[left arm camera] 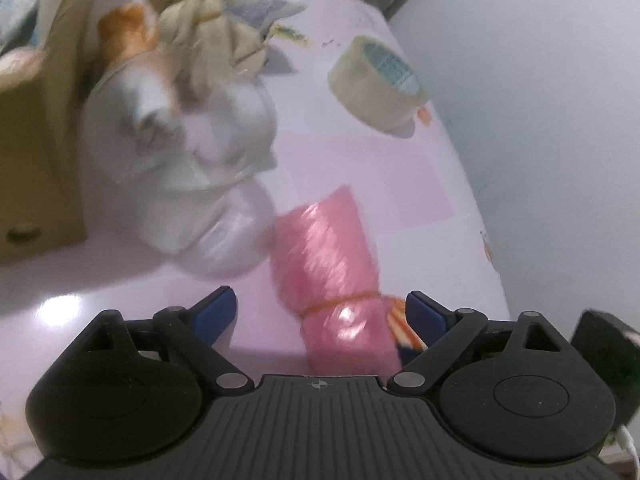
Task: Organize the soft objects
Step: 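Pass the pink bag roll from the right gripper into the left gripper, then grasp the small white tape roll with the right gripper while left holds pink roll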
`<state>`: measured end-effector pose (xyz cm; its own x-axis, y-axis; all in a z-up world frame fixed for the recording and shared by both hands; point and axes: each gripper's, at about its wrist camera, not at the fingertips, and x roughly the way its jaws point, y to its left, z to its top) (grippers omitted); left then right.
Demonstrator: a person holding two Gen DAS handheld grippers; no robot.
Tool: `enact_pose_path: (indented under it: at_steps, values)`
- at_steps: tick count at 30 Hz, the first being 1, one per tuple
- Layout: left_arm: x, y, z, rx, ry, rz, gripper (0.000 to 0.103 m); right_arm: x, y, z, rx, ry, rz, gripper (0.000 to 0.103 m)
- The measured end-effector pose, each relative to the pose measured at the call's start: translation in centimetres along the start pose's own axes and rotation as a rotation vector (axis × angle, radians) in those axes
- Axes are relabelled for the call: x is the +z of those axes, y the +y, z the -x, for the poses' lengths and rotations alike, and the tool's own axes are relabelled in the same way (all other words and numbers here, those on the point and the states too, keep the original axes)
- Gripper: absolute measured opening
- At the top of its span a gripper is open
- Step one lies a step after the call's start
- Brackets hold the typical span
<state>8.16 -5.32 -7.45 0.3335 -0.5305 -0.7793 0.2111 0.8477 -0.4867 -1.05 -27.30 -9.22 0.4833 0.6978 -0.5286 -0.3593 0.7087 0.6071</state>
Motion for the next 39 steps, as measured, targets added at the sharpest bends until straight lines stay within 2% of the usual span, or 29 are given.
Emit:
enact_pose_path:
  at_steps: [5, 7, 11, 14, 18, 22, 26, 30, 35, 39]
  values:
    - [0.4, -1.8, -1.3, 0.074, -0.018, -0.067, 0.09, -0.7, -0.3, 0.6, 0.026, -0.018, 0.004, 0.062]
    - [0.2, -2.7, -1.6, 0.123, -0.03, -0.114, 0.083, -0.9, -0.4, 0.9, 0.029, -0.026, 0.001, 0.062]
    - [-0.5, -4.4, -2.4, 0.232, -0.056, -0.216, 0.081, -1.2, -0.6, 1.7, 0.008, -0.049, 0.003, 0.062]
    - [-0.8, -5.0, -2.6, 0.259, -0.068, -0.241, 0.074, -1.5, -0.8, 2.5, -0.024, -0.069, 0.005, 0.062]
    - [-1.2, -5.6, -2.6, 0.248, -0.074, -0.264, 0.057, -1.7, -1.1, 3.9, -0.071, -0.109, 0.008, 0.062]
    - [-1.3, -6.0, -2.7, 0.224, -0.084, -0.278, 0.047, -1.3, -1.7, 5.7, -0.106, -0.173, -0.016, 0.062]
    - [-1.8, -5.3, -2.0, 0.199, -0.093, -0.242, 0.044, -0.6, -2.4, 7.3, -0.138, -0.23, -0.043, 0.062]
    - [-2.9, -4.0, -0.4, 0.162, -0.082, -0.211, 0.044, 0.7, -3.0, 7.3, -0.157, -0.249, -0.051, 0.063]
    - [-4.2, -1.1, 2.5, 0.15, -0.095, -0.115, 0.043, 3.3, -2.0, 5.3, -0.139, -0.239, 0.008, 0.063]
    - [-5.3, 1.3, 5.0, 0.146, -0.136, -0.022, 0.043, 5.8, -0.6, 2.0, -0.111, -0.207, 0.089, 0.063]
